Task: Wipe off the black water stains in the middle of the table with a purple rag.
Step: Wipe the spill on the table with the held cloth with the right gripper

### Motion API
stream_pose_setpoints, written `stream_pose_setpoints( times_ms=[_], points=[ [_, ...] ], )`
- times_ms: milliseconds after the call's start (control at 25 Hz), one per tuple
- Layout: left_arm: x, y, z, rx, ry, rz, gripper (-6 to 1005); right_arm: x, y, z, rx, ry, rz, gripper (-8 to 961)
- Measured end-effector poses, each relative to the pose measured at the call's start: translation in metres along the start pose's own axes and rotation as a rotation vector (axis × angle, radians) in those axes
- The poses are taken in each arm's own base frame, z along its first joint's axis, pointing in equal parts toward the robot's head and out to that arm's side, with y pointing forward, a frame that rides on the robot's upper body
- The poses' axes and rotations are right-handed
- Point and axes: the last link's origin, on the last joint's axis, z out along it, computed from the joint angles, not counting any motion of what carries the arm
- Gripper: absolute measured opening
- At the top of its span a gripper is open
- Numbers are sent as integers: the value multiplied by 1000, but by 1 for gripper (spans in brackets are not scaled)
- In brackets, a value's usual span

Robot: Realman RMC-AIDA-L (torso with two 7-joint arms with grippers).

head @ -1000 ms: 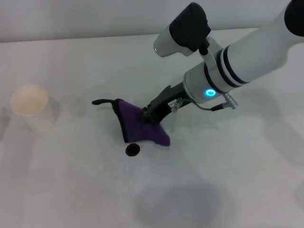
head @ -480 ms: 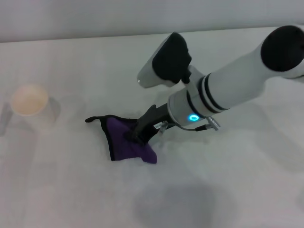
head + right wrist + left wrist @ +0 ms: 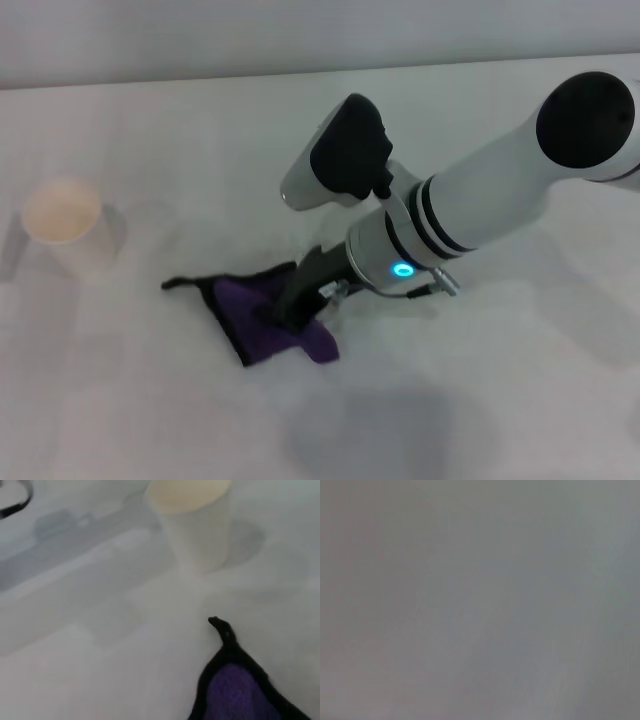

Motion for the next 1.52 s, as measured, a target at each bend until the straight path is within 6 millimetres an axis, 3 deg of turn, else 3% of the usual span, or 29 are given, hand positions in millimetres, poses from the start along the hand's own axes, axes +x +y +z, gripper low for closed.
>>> stream_pose_setpoints(
  times_ms=[240,640,760,920,1160,1240,1520],
  points=[
    [1,1,5,-2,-6,3,862,0,8,-2,-60,27,7,134],
    [1,-1,4,2,-7,7,862,2,-42,-16,134,-56,76,143],
    [1,0,5,1,-6,10,862,4,-47,-19,151,-68,82,146],
    [3,0,7,-1,-1,12,861,5,-39,-17,109,-52,82,150],
    [4,0,9,-4,4,15,861,4,-9,-8,-38,0,57,156],
    [5,-1,10,-2,7,18,861,4,-9,-9,-51,-23,51,158],
    [6,-1,10,0,8,19,862,20,-49,-27,82,-99,112,165]
  ],
)
